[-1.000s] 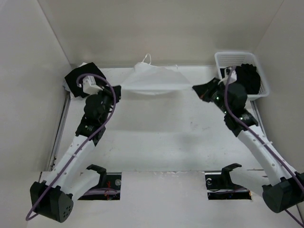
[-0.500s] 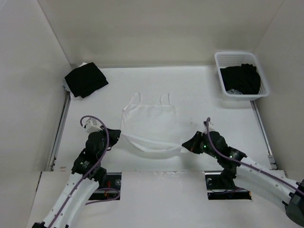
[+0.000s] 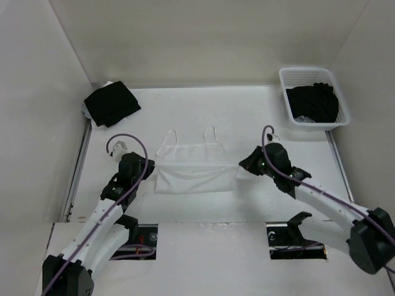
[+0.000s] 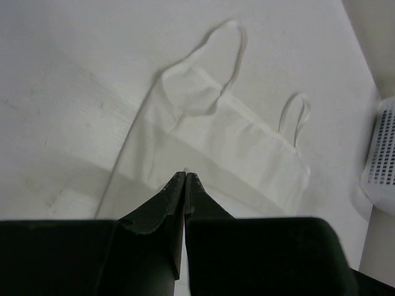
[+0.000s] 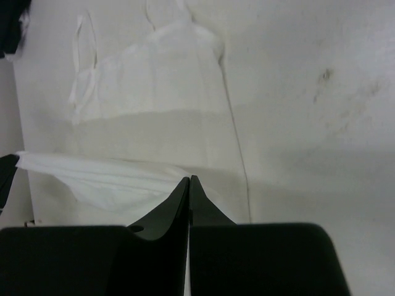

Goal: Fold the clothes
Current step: Fold the tank top

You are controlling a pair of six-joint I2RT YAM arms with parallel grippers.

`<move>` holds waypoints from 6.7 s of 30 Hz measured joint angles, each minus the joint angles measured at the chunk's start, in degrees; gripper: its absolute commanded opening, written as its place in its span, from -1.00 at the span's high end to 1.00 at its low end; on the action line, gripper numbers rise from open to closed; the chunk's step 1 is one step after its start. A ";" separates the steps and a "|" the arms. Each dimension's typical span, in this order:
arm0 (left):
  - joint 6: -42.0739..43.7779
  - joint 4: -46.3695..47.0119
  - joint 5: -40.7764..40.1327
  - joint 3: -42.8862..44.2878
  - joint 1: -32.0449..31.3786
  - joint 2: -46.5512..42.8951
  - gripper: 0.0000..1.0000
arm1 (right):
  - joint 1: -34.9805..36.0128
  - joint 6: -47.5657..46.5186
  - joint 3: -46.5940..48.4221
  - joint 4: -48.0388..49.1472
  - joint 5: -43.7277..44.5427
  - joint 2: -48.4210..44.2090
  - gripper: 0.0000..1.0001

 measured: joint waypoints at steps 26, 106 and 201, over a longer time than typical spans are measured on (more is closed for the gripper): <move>4.20 34.62 -0.11 9.55 7.17 34.38 0.48 | -12.48 -4.11 31.15 14.53 -7.39 45.07 0.21; 9.01 -21.66 3.54 16.44 -2.89 -23.08 0.96 | 31.08 5.86 11.28 -27.32 23.32 -24.90 0.91; 2.60 35.95 6.73 -6.19 -5.38 19.39 0.54 | -2.84 4.20 -8.15 -4.55 4.52 -16.28 0.87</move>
